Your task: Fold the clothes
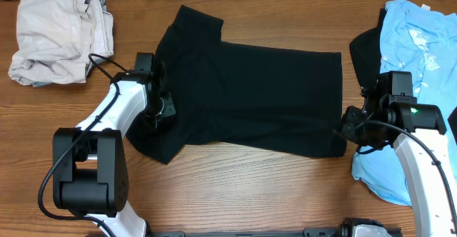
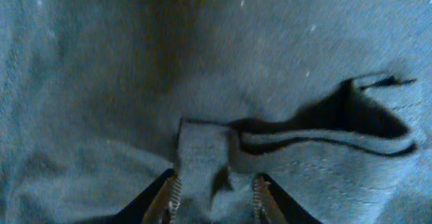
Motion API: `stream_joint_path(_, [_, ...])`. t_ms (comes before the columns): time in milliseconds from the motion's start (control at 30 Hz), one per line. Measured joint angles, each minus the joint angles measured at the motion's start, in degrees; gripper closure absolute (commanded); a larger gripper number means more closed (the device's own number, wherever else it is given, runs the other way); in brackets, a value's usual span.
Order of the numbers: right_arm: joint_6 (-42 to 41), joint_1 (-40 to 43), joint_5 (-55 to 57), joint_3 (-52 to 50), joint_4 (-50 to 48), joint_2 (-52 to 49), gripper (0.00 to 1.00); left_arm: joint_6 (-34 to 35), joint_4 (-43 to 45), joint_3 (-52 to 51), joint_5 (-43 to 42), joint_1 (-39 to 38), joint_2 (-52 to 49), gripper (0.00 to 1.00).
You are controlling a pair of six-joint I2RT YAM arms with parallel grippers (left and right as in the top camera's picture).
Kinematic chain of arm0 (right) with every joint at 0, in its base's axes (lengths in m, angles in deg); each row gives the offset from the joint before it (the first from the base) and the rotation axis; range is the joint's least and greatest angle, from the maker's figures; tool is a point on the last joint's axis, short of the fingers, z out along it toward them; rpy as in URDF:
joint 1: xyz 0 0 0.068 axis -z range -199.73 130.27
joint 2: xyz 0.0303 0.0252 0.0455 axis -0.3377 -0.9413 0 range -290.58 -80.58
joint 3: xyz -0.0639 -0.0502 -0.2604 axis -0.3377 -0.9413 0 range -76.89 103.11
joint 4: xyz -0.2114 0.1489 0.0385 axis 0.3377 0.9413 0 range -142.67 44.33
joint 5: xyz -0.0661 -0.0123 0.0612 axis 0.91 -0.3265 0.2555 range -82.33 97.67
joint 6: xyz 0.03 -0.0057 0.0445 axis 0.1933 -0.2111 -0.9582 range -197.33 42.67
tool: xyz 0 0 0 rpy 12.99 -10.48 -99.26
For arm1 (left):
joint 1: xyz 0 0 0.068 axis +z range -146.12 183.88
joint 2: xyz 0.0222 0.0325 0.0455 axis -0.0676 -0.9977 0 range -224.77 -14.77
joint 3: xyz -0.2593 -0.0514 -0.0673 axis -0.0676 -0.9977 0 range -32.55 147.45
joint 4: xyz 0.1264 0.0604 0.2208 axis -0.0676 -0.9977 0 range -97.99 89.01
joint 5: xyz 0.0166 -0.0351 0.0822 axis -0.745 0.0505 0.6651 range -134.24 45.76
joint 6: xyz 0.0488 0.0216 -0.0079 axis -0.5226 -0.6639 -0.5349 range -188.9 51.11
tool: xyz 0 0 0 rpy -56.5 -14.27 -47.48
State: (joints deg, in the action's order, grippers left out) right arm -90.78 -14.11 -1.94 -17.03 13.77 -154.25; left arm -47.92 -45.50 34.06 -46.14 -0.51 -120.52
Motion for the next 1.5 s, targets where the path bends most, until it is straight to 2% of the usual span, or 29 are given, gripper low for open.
stream_joint_path(167, [0.02, 0.0, 0.02, 0.0, -0.02, 0.0, 0.96, -0.11, 1.62, -0.04, 0.07, 0.0, 0.0, 0.7])
stream_joint_path(433, [0.02, 0.0, 0.48, 0.0, -0.02, 0.0, 0.96, -0.09, 2.95, -0.11, 1.75, 0.0, 0.0, 0.65])
stream_joint_path(733, [0.0, 0.0, 0.66, 0.0, 0.0, 0.0, 0.96, -0.44, 4.09, -0.26, 2.84, 0.0, 0.0, 0.96])
stream_joint_path(1000, [0.02, 0.0, 0.68, 0.0, 0.0, 0.0, 0.96, -1.64, 3.8, -0.26, 3.04, 0.0, 0.0, 0.96])
stream_joint_path(1133, [-0.02, 0.0, 0.66, 0.0, 0.02, 0.0, 0.96, -3.06, -1.99, 2.01, 3.39, 0.0, 0.0, 0.96])
stream_joint_path(1333, [0.0, 0.0, 0.68, 0.0, -0.02, 0.0, 0.96, -6.4, -15.23, 16.61, 7.34, 0.24, 0.0, 0.96])
stream_joint_path(1500, [0.0, 0.0, 0.66, 0.0, 0.0, 0.0, 0.96, -10.93, -22.86, 27.58, 10.78, 0.39, 0.02, 0.96])
